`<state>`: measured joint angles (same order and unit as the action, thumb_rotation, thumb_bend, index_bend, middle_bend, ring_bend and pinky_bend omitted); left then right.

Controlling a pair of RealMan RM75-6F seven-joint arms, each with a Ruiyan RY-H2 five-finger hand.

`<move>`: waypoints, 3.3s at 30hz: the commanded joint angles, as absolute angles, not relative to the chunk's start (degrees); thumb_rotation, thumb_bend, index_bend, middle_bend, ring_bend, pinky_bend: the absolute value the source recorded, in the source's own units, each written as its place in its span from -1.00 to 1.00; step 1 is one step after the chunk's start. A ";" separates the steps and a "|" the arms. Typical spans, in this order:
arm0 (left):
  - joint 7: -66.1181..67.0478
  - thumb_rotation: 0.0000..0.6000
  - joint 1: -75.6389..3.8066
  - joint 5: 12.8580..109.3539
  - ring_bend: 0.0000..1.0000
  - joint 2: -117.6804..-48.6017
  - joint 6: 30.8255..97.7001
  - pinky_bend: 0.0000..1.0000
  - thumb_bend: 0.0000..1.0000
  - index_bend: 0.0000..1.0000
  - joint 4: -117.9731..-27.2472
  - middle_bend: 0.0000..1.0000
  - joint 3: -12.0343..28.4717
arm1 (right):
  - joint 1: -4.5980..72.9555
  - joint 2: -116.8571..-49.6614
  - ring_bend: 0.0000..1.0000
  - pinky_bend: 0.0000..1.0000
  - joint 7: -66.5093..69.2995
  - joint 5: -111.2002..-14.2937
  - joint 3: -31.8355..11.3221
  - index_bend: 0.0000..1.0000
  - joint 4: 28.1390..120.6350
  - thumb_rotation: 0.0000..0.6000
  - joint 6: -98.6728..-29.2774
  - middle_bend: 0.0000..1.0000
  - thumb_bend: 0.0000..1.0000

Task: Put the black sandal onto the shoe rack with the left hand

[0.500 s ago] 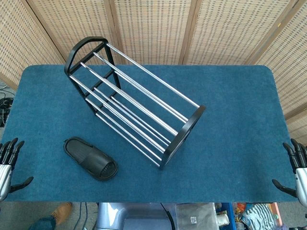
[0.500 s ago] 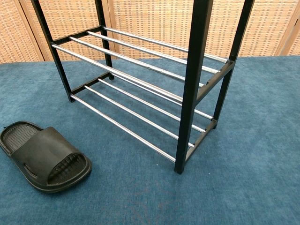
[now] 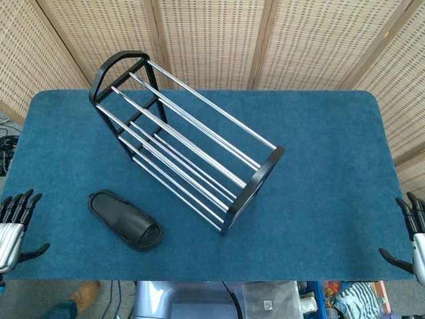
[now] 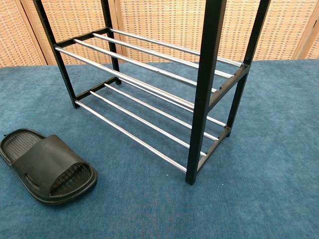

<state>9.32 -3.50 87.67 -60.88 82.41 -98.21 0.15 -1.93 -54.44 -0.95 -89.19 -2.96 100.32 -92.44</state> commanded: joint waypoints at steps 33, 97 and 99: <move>10.51 1.00 -32.68 93.74 -1.00 -76.47 46.59 -1.00 -0.76 -1.00 -70.92 -1.00 -1.38 | -0.05 -57.21 -1.00 -1.00 -7.86 -83.80 -4.42 -1.00 100.84 1.00 -88.24 -1.00 -1.00; 32.55 1.00 -34.01 54.49 -0.25 -49.18 64.66 -0.11 -0.71 0.01 -121.21 -0.14 9.80 | -1.16 -53.77 -1.00 -1.00 -0.30 -86.55 -3.28 -1.00 101.42 1.00 -89.43 -1.00 -1.00; 36.59 1.00 -36.42 48.60 -0.25 -50.65 65.14 -0.11 -0.71 0.01 -122.45 -0.14 10.77 | -1.13 -53.62 -1.00 -1.00 0.12 -86.45 -3.33 -1.00 101.35 1.00 -89.35 -1.00 -1.00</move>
